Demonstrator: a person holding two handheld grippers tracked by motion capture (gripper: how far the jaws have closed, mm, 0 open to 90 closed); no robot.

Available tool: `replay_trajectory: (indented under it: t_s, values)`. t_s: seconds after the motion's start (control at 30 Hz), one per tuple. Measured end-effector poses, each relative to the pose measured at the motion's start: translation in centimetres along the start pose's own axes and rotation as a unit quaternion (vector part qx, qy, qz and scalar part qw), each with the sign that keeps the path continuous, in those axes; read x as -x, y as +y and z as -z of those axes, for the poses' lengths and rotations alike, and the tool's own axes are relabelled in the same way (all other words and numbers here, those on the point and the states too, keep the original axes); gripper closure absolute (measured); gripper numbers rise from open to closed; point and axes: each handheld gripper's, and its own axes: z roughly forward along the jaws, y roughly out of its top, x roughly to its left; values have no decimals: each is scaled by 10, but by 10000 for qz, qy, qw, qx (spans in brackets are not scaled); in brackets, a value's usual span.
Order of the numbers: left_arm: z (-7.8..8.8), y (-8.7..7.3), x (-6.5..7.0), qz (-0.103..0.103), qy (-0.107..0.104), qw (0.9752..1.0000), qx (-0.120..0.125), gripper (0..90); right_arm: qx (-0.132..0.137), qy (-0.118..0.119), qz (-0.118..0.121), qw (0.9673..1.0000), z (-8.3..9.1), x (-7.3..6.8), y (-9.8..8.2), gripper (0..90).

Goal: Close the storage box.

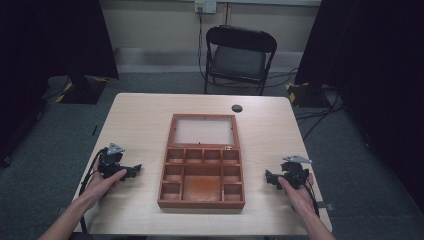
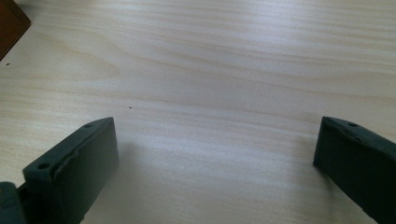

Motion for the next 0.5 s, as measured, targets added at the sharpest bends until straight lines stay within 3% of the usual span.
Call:
replay_trajectory:
  t_s: [0.17, 0.2, 0.27, 0.4, 0.43, 0.47, 0.5]
  values:
    - [1, 0, 0, -39, -46, 10000, -18, 0, -4, -28, -39, 10000, 0, -1, 0, 0]
    - [3, 0, -1, -149, -85, 9998, -89, 0, -6, -24, -36, 10000, 0, -1, 0, 0]
    - [4, -1, 0, -87, -107, 9999, -56, 34, -6, -40, -38, 10000, 1, -2, 0, 0]
    - [8, 0, -2, -122, -104, 9999, -47, 128, -52, 84, -19, 9999, 1, -5, 3, 46]
    - [8, 0, -2, -102, -129, 9999, -17, 160, -30, 194, 37, 9998, 2, -8, 6, 152]
    - [8, 0, -2, -102, -129, 9999, -17, 160, -30, 194, 37, 9998, 2, -8, 6, 152]
    - [8, 1, -3, -214, -126, 9997, -21, 165, -94, 399, 87, 9991, 3, -9, 10, 142]
